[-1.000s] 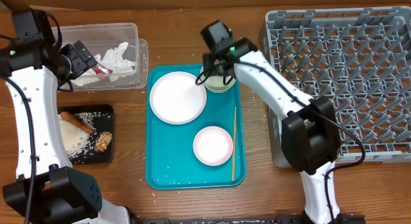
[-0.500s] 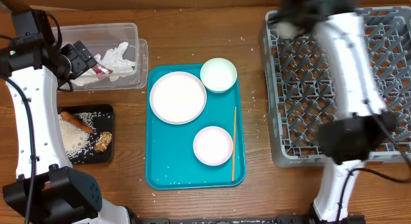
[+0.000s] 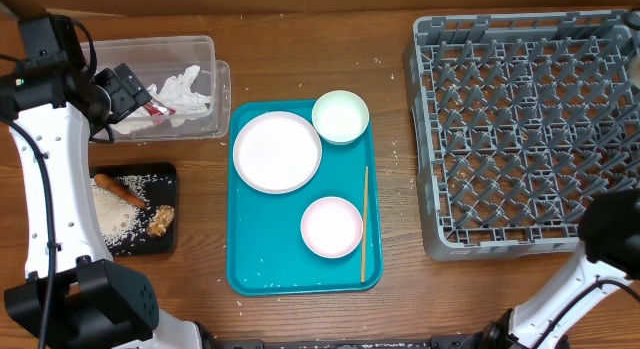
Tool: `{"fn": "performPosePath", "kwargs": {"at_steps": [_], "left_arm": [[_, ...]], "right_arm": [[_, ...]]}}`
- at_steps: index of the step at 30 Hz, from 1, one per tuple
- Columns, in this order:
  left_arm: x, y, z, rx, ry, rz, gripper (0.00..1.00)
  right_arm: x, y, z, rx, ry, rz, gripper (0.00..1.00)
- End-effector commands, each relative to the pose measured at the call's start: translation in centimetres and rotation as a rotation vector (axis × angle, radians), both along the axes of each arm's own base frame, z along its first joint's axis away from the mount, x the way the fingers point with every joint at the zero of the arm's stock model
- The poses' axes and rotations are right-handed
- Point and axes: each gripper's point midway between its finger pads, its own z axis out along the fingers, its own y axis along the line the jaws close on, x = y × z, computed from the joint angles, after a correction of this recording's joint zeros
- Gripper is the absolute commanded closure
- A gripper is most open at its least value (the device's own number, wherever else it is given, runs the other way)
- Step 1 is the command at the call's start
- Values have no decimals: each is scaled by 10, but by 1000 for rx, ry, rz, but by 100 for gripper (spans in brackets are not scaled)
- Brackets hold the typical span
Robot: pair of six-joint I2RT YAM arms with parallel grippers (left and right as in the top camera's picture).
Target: Sort waste into correct bins and load items into the dishwasher
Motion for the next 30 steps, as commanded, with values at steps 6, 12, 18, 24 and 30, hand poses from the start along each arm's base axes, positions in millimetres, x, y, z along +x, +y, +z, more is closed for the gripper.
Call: {"fn": "performPosePath", "kwargs": {"at_steps": [6, 12, 18, 24, 30], "left_arm": [[0, 1, -3, -11, 4, 17, 0], [0, 1, -3, -11, 4, 17, 0], [0, 1, -3, -11, 4, 17, 0], [0, 1, -3, -11, 4, 17, 0], [0, 1, -3, -11, 4, 17, 0]], "right_arm": [[-20, -36, -34, 42, 45, -81, 39], [-20, -38, -64, 66, 83, -86, 38], [-23, -37, -84, 83, 115, -88, 31], [-24, -37, -86, 86, 120, -88, 18], [-26, -35, -85, 91, 130, -84, 9]]}}
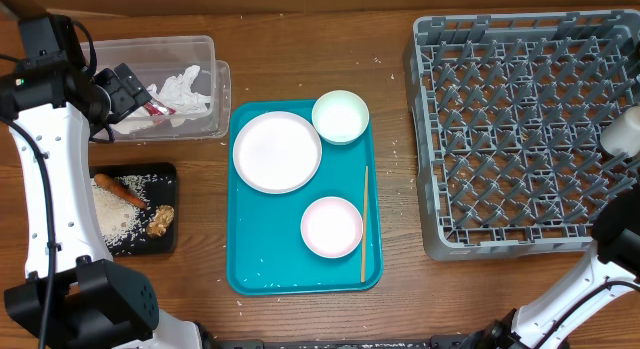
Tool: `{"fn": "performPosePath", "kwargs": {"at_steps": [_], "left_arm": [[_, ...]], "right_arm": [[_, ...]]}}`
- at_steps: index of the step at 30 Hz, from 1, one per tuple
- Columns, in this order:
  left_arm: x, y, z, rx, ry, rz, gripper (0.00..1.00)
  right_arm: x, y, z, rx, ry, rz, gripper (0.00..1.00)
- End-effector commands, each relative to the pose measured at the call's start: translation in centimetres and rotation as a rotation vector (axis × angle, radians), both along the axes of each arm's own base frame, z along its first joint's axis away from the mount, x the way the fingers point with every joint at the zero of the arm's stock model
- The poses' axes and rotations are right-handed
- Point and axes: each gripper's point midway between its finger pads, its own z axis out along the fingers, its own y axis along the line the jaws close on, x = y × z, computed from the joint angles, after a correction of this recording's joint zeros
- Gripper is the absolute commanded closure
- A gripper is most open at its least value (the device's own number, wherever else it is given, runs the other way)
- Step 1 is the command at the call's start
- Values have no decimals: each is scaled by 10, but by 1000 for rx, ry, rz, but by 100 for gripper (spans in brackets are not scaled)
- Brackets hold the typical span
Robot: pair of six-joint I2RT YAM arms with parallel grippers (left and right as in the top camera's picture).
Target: Sort waste into correct bins and load items into the dishwasher
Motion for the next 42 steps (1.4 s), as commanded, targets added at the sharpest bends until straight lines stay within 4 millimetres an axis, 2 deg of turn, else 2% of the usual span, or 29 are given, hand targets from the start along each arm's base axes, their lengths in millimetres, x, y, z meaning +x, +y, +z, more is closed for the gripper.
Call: {"fn": "performPosePath", "kwargs": {"at_steps": [1, 5, 9, 11, 15, 19, 21, 25, 29, 32, 36, 37, 38, 42], "left_arm": [[0, 1, -3, -11, 4, 17, 0], [0, 1, -3, -11, 4, 17, 0], [0, 1, -3, -11, 4, 17, 0], [0, 1, -3, -11, 4, 17, 0], [0, 1, -3, -11, 4, 17, 0], [0, 1, -3, -11, 4, 17, 0], [0, 1, -3, -11, 4, 17, 0], [0, 1, -3, -11, 4, 17, 0], [0, 1, -3, -11, 4, 17, 0], [0, 1, -3, -11, 4, 17, 0], [0, 1, -3, -11, 4, 17, 0], [0, 1, -3, -11, 4, 17, 0], [0, 1, -3, -11, 4, 17, 0], [0, 1, -3, -11, 4, 17, 0]], "right_arm": [[-1, 0, 3, 0, 1, -2, 9], [4, 13, 18, 29, -31, 27, 9], [22, 47, 50, 105, -139, 122, 8], [39, 80, 69, 163, -219, 270, 7], [66, 167, 106, 255, -347, 579, 6], [83, 254, 111, 270, -339, 812, 7], [90, 305, 104, 283, -316, 935, 8], [101, 392, 84, 302, -288, 1112, 14], [104, 465, 53, 323, -243, 1164, 15], [103, 508, 26, 324, -204, 1160, 18], [102, 555, -20, 294, -141, 1150, 20], [101, 563, -29, 289, -127, 1157, 21], [99, 575, -47, 281, -98, 1158, 22], [90, 604, -78, 293, -59, 1185, 24]]}}
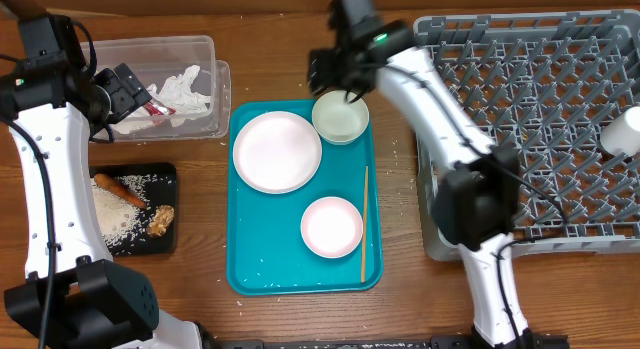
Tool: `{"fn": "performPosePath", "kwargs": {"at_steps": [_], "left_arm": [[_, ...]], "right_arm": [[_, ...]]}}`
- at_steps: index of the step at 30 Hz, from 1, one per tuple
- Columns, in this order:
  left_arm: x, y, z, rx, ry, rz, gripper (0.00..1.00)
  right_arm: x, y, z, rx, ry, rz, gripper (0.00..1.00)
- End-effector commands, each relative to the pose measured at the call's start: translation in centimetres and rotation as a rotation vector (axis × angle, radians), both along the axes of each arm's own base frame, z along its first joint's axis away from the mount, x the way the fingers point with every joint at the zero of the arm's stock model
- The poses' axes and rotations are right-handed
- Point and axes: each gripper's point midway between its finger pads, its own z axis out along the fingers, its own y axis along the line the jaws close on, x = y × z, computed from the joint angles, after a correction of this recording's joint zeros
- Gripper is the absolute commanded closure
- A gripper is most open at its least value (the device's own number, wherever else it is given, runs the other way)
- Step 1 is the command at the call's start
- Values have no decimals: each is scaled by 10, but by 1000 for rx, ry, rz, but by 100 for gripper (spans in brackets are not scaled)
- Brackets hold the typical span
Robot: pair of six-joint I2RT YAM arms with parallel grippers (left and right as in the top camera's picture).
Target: Sort waste into correct bins and load items into the dishwasher
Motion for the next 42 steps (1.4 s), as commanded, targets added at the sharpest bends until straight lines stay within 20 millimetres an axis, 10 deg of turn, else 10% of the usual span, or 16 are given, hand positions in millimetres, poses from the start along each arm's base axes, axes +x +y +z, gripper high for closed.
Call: {"fn": "performPosePath", "kwargs": {"at_steps": [1, 19, 26, 37, 42], "left_arm": [[0, 1, -3, -11, 4, 17, 0], [0, 1, -3, -11, 4, 17, 0], [0, 1, -3, -11, 4, 17, 0], [0, 1, -3, -11, 4, 17, 0], [0, 1, -3, -11, 4, 17, 0]], "right_arm": [[-5, 14, -30, -41, 29, -33, 25], [-9, 15, -90, -194, 50, -188, 40], [-8, 16, -91, -191, 48, -188, 62], [-1, 18, -37, -150, -5, -196, 96], [6, -6, 44, -90, -86, -237, 96]]}}
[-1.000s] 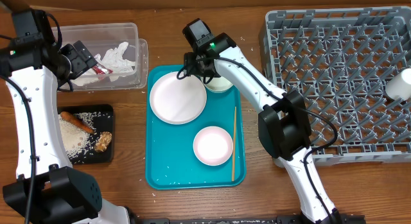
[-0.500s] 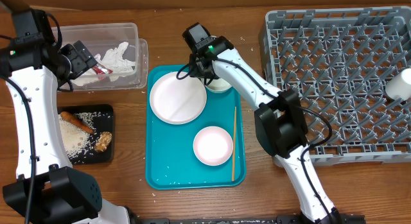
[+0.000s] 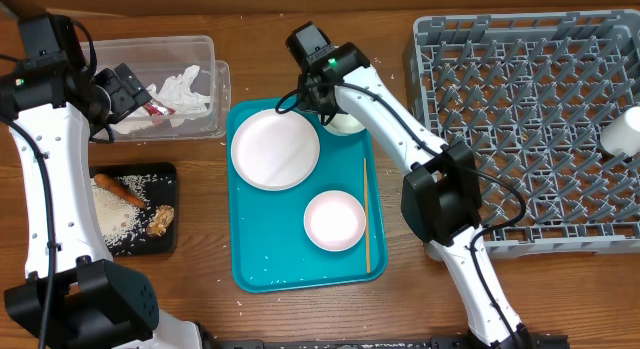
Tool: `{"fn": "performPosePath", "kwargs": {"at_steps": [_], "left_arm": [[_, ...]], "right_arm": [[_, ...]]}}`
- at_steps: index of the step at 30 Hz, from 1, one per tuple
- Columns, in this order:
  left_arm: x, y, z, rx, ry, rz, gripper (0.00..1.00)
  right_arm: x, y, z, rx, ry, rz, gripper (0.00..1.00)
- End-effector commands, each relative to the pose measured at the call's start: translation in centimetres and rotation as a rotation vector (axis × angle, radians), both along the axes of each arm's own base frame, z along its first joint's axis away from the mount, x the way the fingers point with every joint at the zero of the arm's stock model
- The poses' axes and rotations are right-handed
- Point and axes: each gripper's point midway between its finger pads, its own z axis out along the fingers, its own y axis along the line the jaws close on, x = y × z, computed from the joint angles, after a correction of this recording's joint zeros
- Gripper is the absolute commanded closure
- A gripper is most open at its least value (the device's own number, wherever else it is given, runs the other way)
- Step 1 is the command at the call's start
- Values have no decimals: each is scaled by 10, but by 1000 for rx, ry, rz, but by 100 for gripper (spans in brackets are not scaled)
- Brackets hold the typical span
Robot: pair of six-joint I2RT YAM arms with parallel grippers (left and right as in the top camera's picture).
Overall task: Sort waste into correct bins and load items into the dishwasher
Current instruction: 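Grasp the small white cup on the teal tray with the right gripper, then carry the white cup right and set it in the dish rack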
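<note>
A teal tray (image 3: 270,264) holds a white plate (image 3: 275,149), a pink bowl (image 3: 334,220) and a wooden chopstick (image 3: 366,214). A pale green bowl (image 3: 347,123) sits at the tray's far right corner, mostly hidden under my right arm. My right gripper (image 3: 318,107) points down at the bowl's left rim; its jaws are hidden by the wrist. My left gripper (image 3: 127,90) hangs open over the clear bin (image 3: 205,49) of crumpled white waste (image 3: 185,89). The grey dish rack (image 3: 530,119) has a white cup (image 3: 625,129) at its right edge.
A black tray (image 3: 160,244) with rice, a brown stick-shaped scrap and a food lump lies at the left, in front of the clear bin. My right arm's links stretch from the rack's front left corner across to the tray.
My right gripper has dropped from just above the green bowl onto its left rim. The teal tray has turned slightly, its near end shifted right. The left arm has not moved.
The right arm was first low at the right edge, beside the rack. Then a white cup showed at the rack's right edge. Later the arm reached over the green bowl, and now its gripper is down at the bowl's rim. The left gripper stayed over the clear bin.
</note>
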Motion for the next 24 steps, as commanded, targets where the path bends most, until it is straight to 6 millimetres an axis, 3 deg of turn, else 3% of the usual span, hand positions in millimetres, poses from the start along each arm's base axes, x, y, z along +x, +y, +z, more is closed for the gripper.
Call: {"fn": "performPosePath", "kwargs": {"at_steps": [1, 4, 6, 7, 8, 11, 14, 16, 19, 22, 24], "left_arm": [[0, 1, -3, -11, 4, 17, 0], [0, 1, -3, -11, 4, 17, 0], [0, 1, -3, -11, 4, 17, 0], [0, 1, -3, -11, 4, 17, 0], [0, 1, -3, -11, 4, 17, 0], [0, 1, -3, -11, 4, 17, 0], [0, 1, -3, -11, 4, 17, 0], [0, 1, -3, -11, 4, 17, 0], [0, 1, -3, -11, 4, 17, 0], [0, 1, -3, -11, 4, 17, 0], [0, 1, -3, -11, 4, 17, 0]], "right_arm": [[19, -21, 113, 98, -184, -41, 96], [29, -79, 189, 134, -295, -120, 96], [32, -147, 232, 153, -351, -215, 96], [35, -172, 242, 170, -364, -209, 96], [41, -217, 246, 212, -360, -225, 96], [46, -276, 240, 412, -327, -177, 96], [46, -321, 241, 661, -377, -48, 96], [47, -351, 232, 811, -421, 13, 96], [55, -371, 205, 959, -432, 48, 96], [66, -383, 166, 975, -400, 14, 96], [69, -384, 157, 981, -389, 6, 96]]}}
